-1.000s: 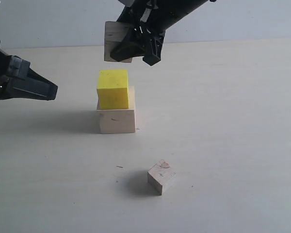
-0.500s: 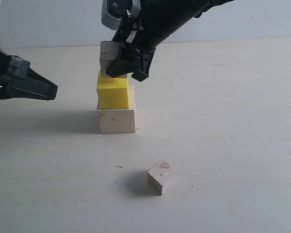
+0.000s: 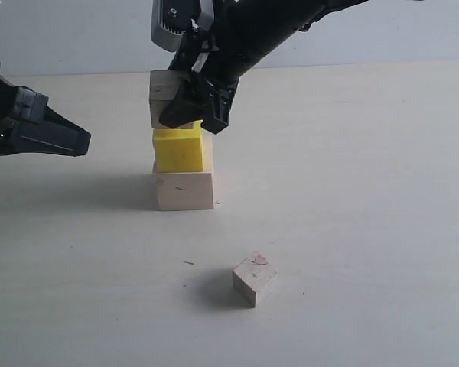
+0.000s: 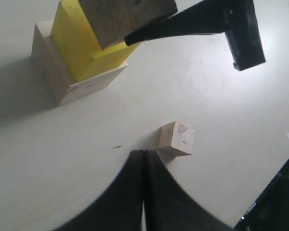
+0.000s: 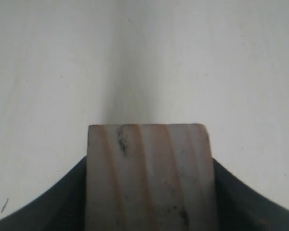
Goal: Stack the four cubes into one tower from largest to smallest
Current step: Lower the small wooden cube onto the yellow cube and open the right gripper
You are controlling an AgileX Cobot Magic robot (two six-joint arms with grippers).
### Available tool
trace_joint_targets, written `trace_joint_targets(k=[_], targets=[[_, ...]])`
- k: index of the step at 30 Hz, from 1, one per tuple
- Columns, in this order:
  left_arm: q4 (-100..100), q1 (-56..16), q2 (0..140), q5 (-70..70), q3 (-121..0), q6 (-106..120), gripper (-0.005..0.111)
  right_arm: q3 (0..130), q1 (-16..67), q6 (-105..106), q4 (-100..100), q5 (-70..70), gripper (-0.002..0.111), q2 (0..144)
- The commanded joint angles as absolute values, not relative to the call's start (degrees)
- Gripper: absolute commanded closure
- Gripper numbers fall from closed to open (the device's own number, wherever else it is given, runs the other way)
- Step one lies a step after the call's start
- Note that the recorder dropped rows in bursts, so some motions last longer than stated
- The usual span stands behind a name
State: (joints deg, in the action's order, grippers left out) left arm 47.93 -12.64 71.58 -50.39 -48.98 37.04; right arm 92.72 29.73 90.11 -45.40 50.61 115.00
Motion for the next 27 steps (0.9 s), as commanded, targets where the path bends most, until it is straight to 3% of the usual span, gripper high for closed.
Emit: trace_joint_targets(k=[1, 27], targets=[[47.61, -12.55, 71.08, -49.81, -48.88, 37.38, 0.107, 93.07, 29.93, 89.75, -45.88, 49.58, 0.108, 114.79], [47.31, -12.55, 71.08, -50.08, -48.88, 37.26, 0.107, 93.07, 29.93, 87.0, -43.51, 49.31, 0.108, 115.09]])
